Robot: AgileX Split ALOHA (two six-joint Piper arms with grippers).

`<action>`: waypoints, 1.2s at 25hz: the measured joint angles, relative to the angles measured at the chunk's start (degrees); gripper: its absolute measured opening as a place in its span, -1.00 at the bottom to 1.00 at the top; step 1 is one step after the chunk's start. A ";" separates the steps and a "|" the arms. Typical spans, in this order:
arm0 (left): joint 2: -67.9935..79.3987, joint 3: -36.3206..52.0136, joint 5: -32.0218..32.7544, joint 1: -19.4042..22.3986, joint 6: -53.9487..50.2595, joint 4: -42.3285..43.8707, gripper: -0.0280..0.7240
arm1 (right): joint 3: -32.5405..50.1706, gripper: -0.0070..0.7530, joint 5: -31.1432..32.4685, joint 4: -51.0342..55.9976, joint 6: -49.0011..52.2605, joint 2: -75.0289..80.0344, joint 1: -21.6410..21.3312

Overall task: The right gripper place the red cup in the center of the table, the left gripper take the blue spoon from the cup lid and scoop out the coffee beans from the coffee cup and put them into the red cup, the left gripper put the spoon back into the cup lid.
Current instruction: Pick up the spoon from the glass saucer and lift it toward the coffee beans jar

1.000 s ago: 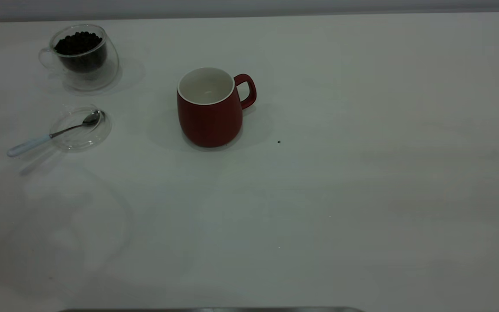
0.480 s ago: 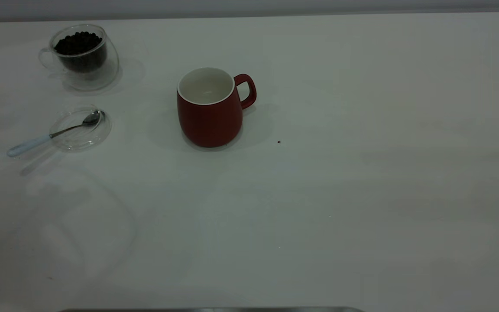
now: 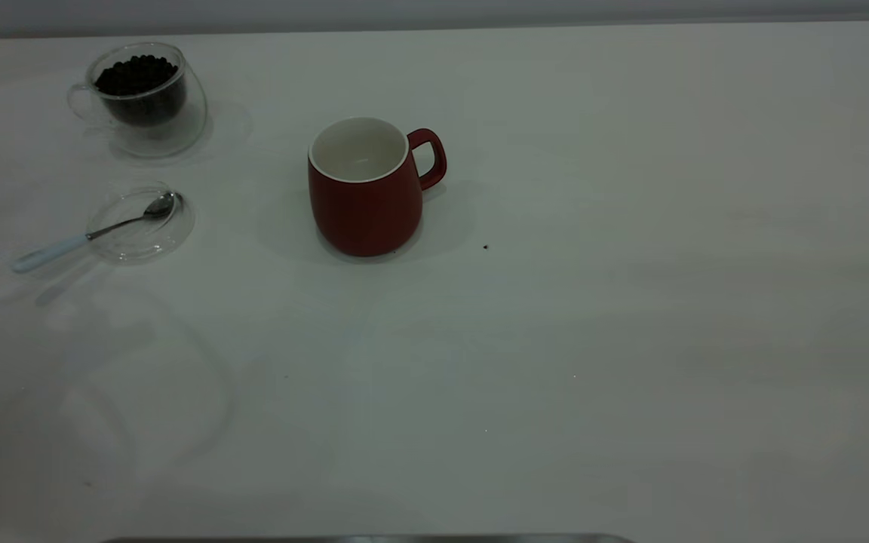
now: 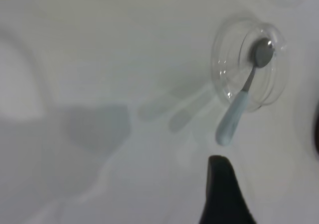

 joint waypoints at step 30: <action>21.76 -0.23 14.33 0.00 18.88 -18.44 0.46 | 0.00 0.52 0.00 0.00 0.00 0.00 0.00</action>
